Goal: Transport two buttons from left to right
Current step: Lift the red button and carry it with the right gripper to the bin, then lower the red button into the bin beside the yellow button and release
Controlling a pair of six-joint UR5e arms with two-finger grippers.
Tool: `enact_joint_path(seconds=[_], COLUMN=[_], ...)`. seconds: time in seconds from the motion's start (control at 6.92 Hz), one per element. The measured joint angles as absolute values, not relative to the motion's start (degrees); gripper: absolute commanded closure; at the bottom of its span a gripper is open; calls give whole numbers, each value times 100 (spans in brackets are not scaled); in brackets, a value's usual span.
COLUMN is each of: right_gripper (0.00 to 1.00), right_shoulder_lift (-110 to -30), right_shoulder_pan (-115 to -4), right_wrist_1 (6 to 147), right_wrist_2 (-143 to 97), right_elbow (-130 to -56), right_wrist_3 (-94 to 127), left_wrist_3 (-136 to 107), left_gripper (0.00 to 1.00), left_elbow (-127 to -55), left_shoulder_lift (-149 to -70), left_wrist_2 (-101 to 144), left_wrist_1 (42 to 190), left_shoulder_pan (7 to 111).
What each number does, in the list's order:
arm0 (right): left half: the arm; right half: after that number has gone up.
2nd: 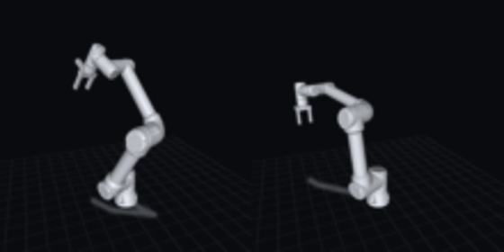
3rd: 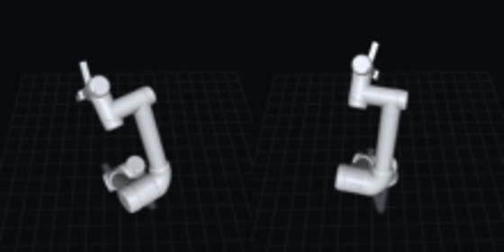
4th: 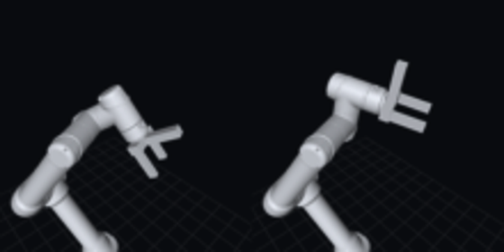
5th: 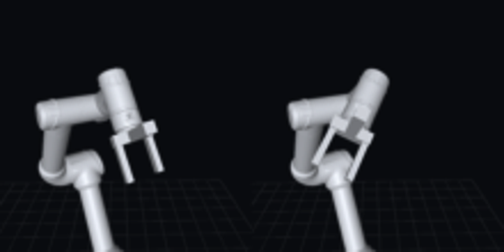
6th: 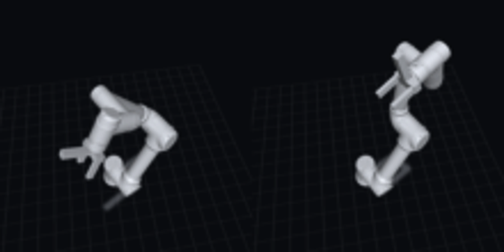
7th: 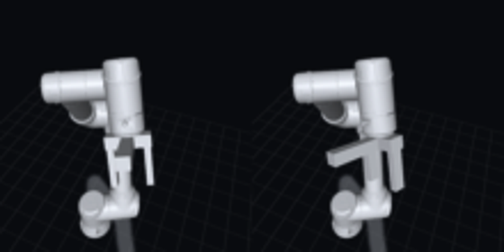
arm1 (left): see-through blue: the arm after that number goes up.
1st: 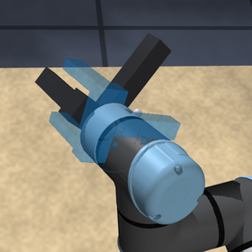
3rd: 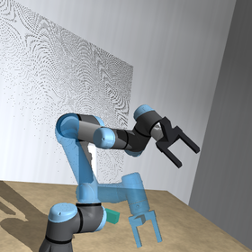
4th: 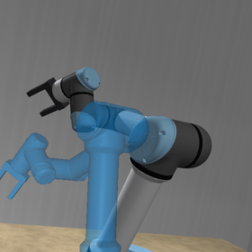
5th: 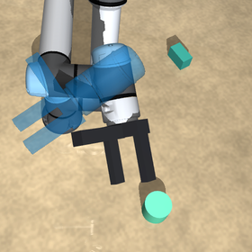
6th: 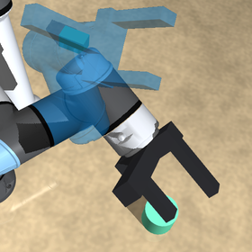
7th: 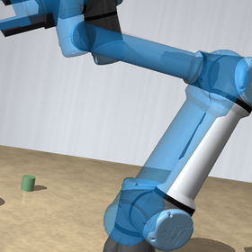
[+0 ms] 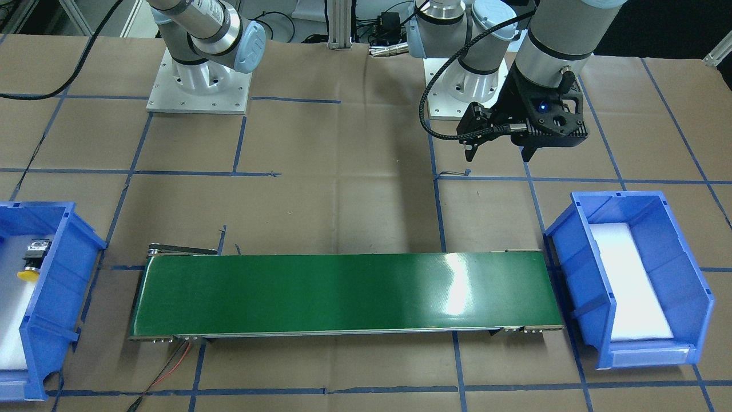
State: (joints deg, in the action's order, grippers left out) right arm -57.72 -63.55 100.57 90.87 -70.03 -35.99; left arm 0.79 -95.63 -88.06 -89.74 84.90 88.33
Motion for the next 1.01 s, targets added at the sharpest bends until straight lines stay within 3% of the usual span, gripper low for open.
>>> enact_joint_path(seconds=[1.01], right_gripper=[96], right_shoulder_lift=[-5344], right_shoulder_pan=[-6340], right_wrist_1=[10690], right_wrist_2=[9517], right_elbow=[-7657], right_wrist_3=[-3747], left_wrist_3=[79], left_gripper=[0], left_elbow=[-9563], left_shoulder_lift=[-8807], left_wrist_2=[-8974], left_wrist_1=[8490], left_shoulder_pan=[8833])
